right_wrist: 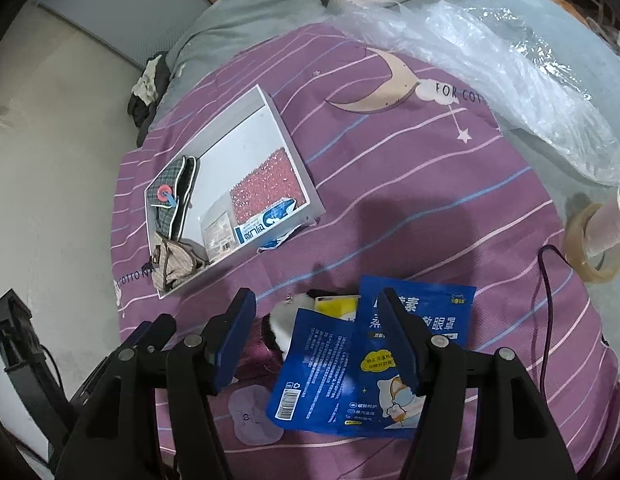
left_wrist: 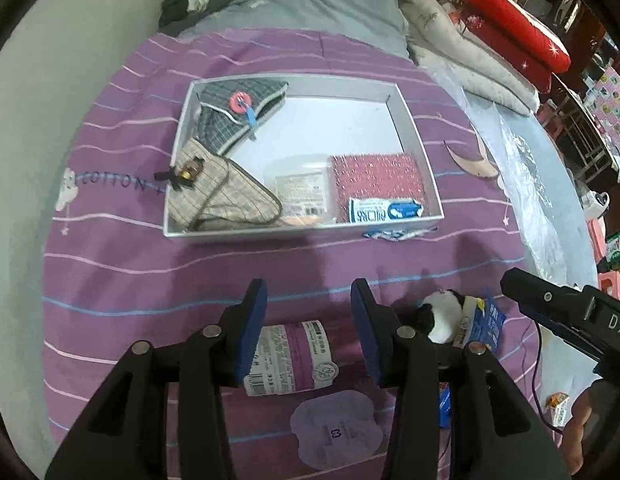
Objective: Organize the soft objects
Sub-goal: 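Move both grippers to the blue eye-mask packets beside the box, then grasp a blue eye-mask packet with the left gripper while the right gripper grasps another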
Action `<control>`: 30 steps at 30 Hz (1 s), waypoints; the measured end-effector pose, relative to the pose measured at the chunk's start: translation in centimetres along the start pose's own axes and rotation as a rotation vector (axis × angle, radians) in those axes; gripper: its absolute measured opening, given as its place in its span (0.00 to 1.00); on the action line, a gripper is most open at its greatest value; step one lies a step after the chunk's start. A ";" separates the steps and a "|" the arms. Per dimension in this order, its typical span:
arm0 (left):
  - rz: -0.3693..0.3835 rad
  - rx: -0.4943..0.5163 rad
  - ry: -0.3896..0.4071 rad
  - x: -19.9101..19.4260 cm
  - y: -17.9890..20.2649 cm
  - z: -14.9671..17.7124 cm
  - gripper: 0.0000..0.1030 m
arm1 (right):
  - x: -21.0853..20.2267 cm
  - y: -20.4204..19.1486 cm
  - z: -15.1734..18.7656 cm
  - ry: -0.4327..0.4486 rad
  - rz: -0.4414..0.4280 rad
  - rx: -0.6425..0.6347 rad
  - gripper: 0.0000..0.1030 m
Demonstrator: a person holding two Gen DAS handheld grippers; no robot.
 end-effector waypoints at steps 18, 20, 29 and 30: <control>0.130 0.160 -0.060 0.2 3.2 2.3 0.44 | -1.0 1.7 1.1 -0.049 -0.015 -0.109 0.62; 0.148 0.198 -0.080 0.4 4.1 3.0 0.44 | -0.8 2.7 1.5 -0.079 -0.042 -0.088 0.65; 0.234 0.318 -0.209 2.3 6.9 5.4 0.44 | 2.2 9.4 4.1 -0.198 -0.099 0.152 0.76; 0.218 0.335 -0.222 2.8 7.2 5.6 0.44 | 2.6 10.0 4.3 -0.200 -0.113 0.184 0.76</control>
Point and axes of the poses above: each gripper's, at about its wrist camera, not at the fingertips, and x roughly the way its jaws point, y to its right, z to its underside, the point moved 1 cm from there along x, roughly the way its jaws point, and after that the axes turned 11 degrees about -x, right-handed, at the moved point
